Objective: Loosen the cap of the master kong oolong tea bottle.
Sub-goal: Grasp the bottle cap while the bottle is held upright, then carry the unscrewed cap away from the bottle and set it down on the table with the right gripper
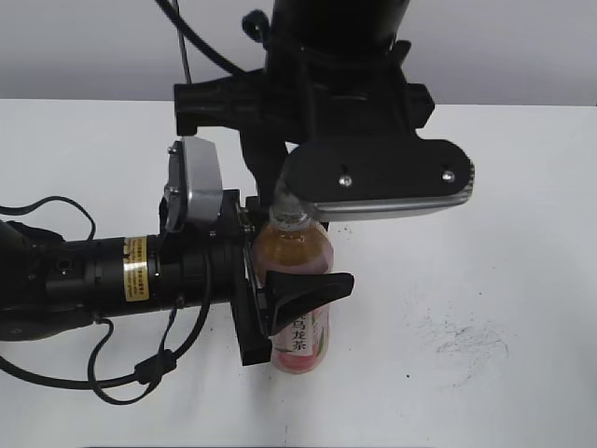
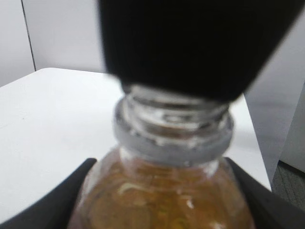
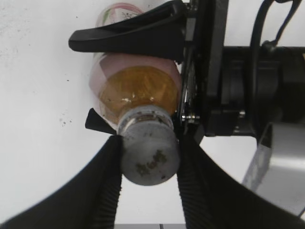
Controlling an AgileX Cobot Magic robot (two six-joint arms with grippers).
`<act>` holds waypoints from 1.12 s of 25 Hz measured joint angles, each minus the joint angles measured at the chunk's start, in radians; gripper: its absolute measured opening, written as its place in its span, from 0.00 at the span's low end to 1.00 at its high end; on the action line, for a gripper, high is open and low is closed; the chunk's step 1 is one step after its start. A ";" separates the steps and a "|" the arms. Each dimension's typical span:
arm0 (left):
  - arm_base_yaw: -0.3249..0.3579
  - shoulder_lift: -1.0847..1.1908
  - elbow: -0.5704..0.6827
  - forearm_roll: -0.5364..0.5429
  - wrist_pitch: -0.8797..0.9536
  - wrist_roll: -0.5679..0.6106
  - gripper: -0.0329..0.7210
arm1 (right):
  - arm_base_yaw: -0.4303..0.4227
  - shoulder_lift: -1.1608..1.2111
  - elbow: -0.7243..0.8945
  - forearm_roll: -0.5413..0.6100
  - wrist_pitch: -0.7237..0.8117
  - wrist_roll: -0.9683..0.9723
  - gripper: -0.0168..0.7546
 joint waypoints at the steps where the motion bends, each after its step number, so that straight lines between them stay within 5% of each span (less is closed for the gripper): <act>1: 0.000 0.000 0.000 -0.004 0.003 -0.004 0.63 | 0.001 -0.002 -0.005 -0.002 -0.001 -0.001 0.37; 7: 0.000 0.000 0.000 -0.008 0.005 -0.005 0.63 | 0.003 -0.005 -0.011 -0.027 -0.010 0.040 0.37; 12: 0.000 0.000 0.000 -0.008 0.005 -0.005 0.63 | -0.020 -0.007 -0.011 -0.146 -0.011 0.370 0.37; 18: 0.000 0.000 0.000 -0.008 0.005 -0.005 0.63 | -0.167 -0.026 0.052 -0.166 -0.013 0.729 0.37; 28: 0.000 0.000 0.000 -0.010 0.005 -0.006 0.63 | -0.336 0.044 0.332 -0.036 -0.026 0.810 0.37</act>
